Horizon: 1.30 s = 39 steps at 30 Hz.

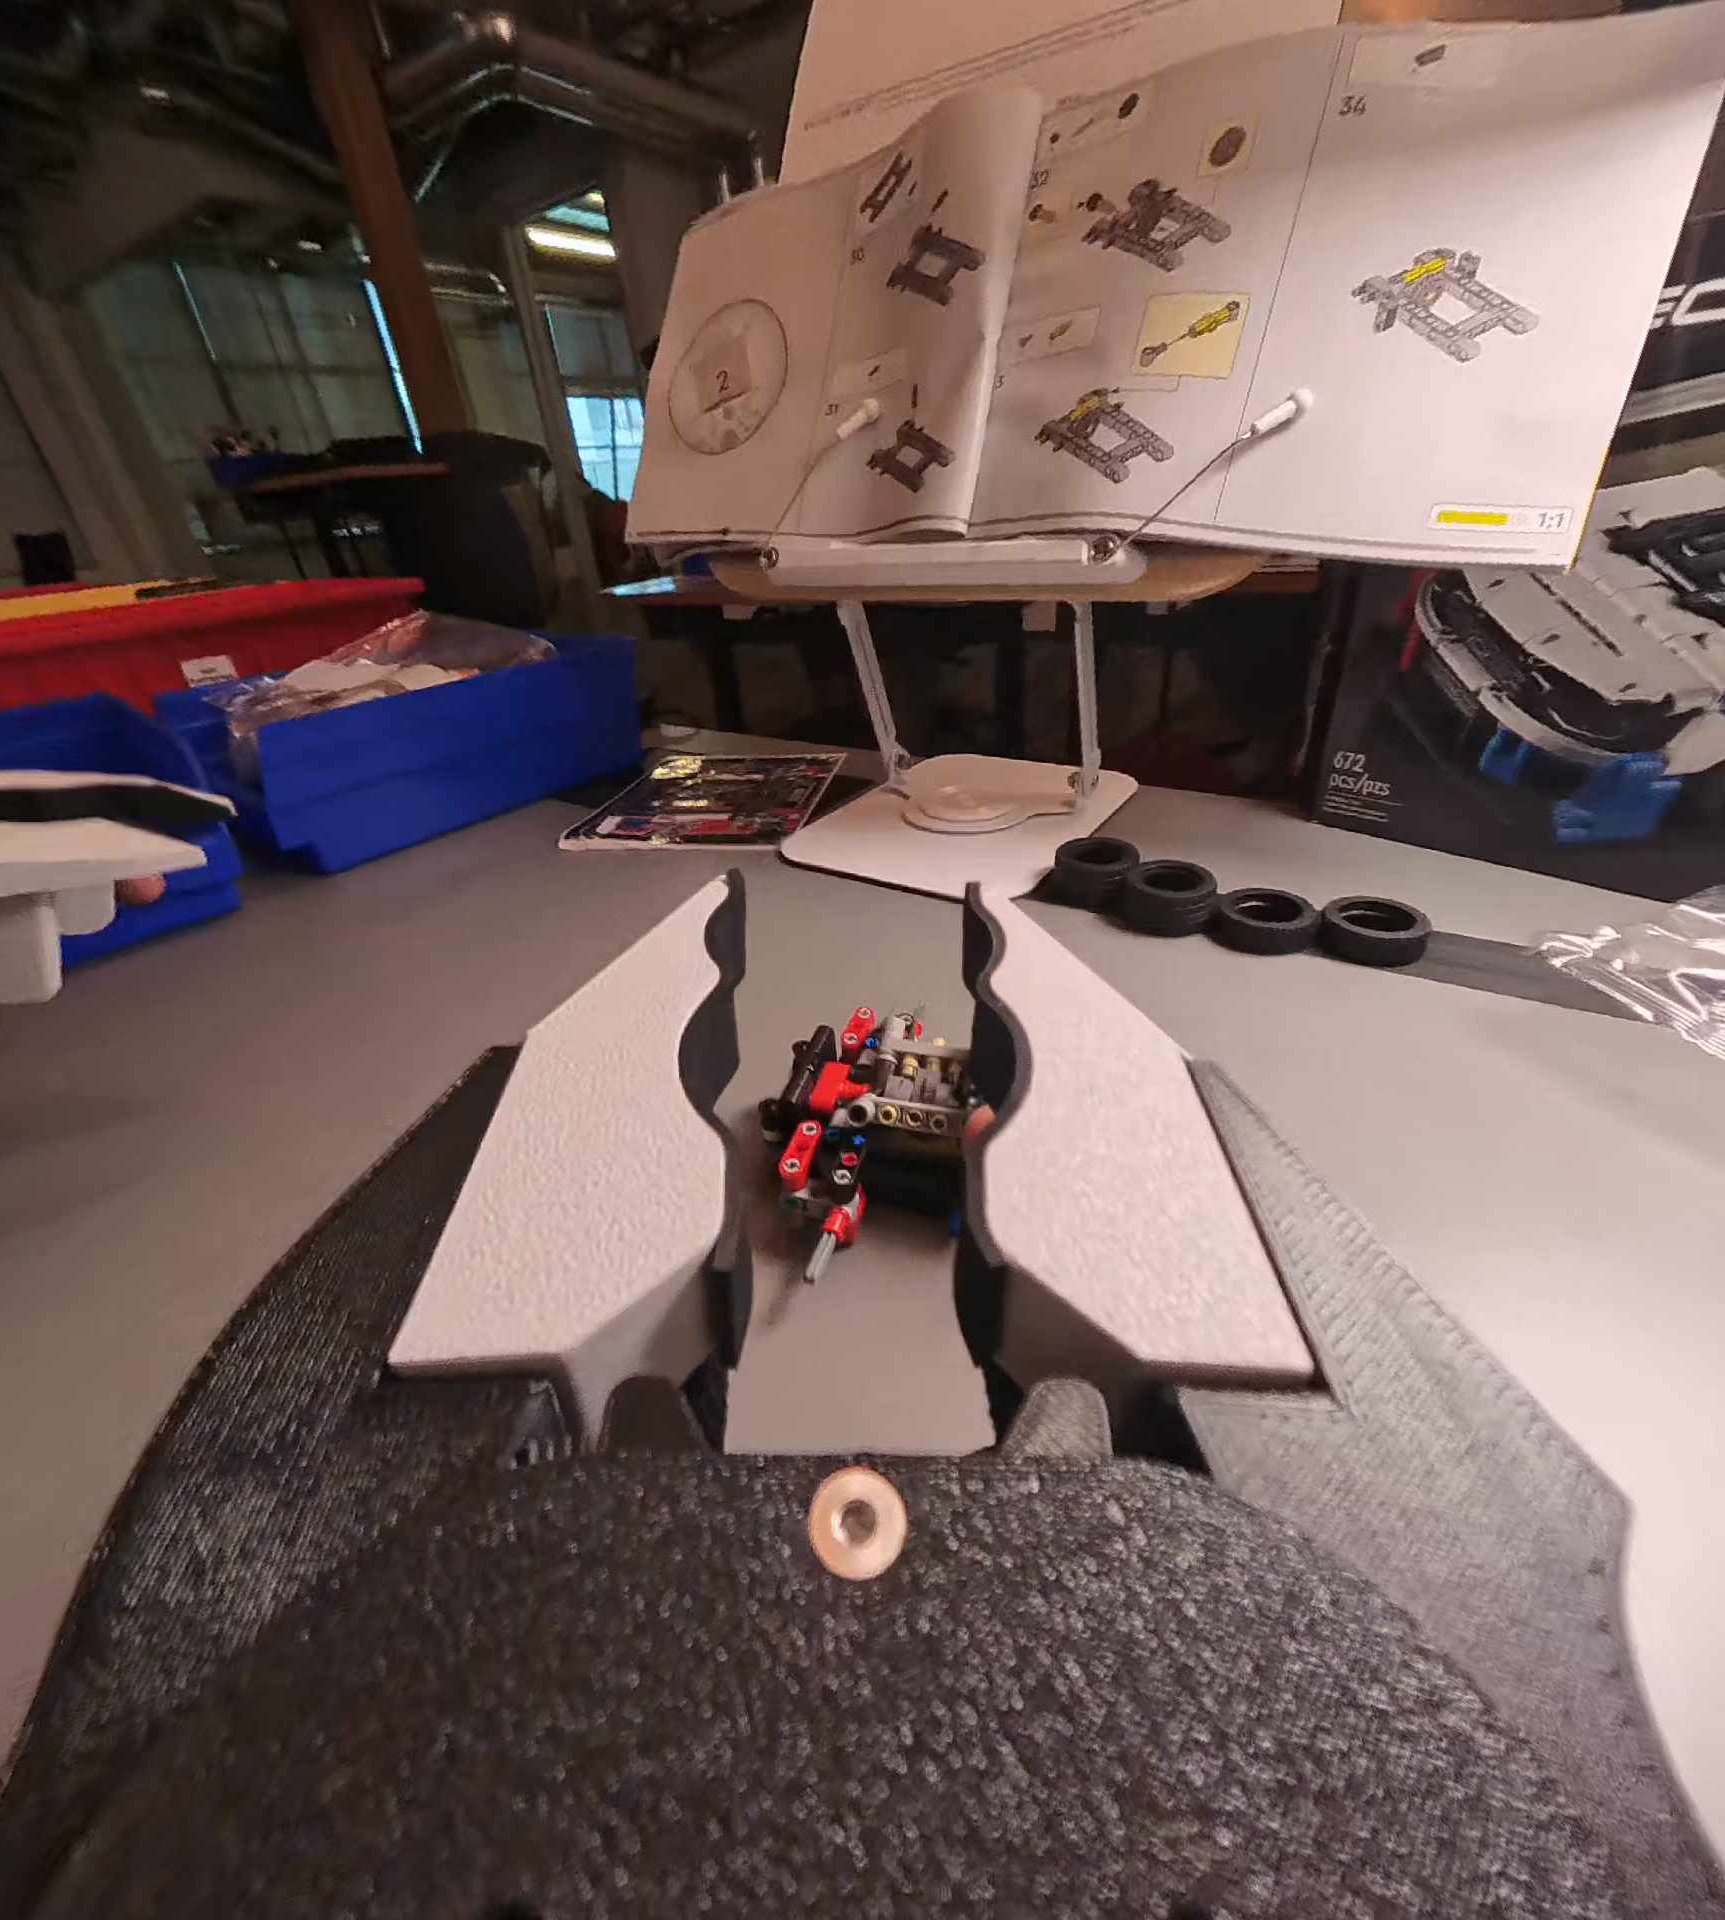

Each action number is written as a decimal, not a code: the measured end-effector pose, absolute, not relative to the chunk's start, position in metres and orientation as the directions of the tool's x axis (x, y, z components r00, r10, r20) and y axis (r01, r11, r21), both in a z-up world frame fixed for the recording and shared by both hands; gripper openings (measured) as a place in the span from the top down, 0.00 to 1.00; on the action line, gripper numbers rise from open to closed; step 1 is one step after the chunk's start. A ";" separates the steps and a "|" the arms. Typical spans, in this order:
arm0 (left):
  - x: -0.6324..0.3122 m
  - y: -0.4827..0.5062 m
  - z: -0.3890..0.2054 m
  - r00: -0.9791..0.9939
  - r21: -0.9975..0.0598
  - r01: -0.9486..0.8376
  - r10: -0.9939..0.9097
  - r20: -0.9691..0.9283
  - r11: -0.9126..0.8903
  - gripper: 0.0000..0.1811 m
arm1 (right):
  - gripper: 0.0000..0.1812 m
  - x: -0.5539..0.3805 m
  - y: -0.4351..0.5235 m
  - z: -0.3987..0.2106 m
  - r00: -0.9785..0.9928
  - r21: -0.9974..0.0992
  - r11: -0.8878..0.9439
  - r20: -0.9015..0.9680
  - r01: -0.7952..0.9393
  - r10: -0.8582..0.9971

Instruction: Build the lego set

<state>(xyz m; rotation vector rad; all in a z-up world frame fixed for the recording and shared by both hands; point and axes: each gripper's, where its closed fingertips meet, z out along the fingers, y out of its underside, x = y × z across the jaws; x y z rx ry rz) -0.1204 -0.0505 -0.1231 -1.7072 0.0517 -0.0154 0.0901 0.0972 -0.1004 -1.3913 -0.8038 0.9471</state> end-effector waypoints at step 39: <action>-0.389 0.017 0.068 0.968 -0.986 -0.074 0.226 -0.107 -0.152 1.00 | 0.95 0.097 0.096 -0.116 0.429 -0.998 0.054 0.060 0.027 0.901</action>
